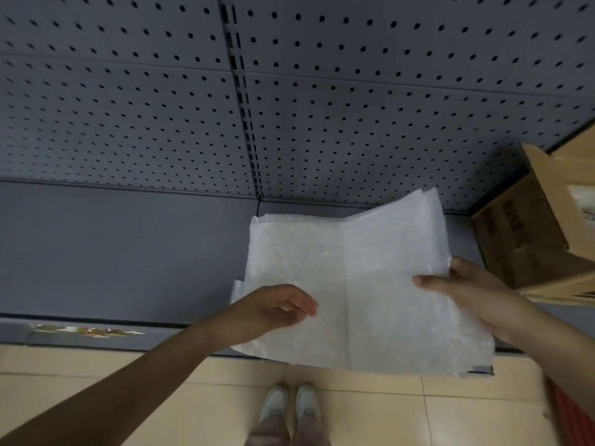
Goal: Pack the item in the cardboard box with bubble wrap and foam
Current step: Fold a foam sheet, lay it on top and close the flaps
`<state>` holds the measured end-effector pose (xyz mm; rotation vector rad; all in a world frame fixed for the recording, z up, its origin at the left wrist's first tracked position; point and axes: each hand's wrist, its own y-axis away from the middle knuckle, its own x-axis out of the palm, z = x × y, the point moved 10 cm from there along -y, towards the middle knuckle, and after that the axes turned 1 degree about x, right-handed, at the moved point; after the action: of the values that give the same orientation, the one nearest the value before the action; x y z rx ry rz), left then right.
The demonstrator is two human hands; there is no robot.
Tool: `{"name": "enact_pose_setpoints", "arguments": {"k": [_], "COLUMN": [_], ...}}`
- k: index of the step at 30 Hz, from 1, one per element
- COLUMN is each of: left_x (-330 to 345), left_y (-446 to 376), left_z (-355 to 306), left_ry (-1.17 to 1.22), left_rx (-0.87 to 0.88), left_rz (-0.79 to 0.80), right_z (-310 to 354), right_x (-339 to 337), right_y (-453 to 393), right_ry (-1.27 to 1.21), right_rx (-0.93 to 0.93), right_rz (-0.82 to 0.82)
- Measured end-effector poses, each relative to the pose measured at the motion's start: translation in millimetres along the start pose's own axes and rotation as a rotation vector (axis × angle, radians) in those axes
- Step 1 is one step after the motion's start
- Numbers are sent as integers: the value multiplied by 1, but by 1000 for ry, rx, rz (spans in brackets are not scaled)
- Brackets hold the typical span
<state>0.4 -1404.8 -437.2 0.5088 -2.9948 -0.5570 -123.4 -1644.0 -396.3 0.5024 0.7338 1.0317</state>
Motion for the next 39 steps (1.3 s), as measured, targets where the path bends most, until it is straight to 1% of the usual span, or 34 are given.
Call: {"name": "enact_pose_setpoints", "arguments": {"k": [4,8,11,14,17,20,22,26,29,32,34,35,37,39], "left_x": [0,-15,-30,-51,-68,-71,-64,-48,-41,-34,-27,-23,-17,-14], "left_y": [11,18,25,39,49,52,49,38,25,15,10,9,7,6], "left_z": [-20,-25,-24,-22,-26,-27,-24,-7,8,25,34,37,42,46], "left_ry": [-59,-31,32,31,64,102,74,69,105,137,152,163,204,260], "left_rx": [23,23,29,11,25,14,-8,-56,-85,-131,-154,-162,-171,-167], "left_rz": [7,-9,-69,-142,-166,-148,-94,-3,11,-3,-1,5,-10,-90], "right_z": [33,56,63,61,55,45,39,28,19,16,16,16,11,1], "right_x": [26,75,98,116,131,145,154,170,178,181,173,165,144,120], "right_y": [18,27,22,18,14,6,-2,-22,-34,-37,-36,-36,-38,-45], "right_ry": [70,161,202,199,165,152,156,159,162,204,183,168,180,253], "right_rx": [-103,-165,-183,-164,-118,-76,-55,-36,-32,-89,-121,-132,-153,-160], "right_rz": [49,232,290,350,408,455,471,458,446,452,418,386,257,91]}}
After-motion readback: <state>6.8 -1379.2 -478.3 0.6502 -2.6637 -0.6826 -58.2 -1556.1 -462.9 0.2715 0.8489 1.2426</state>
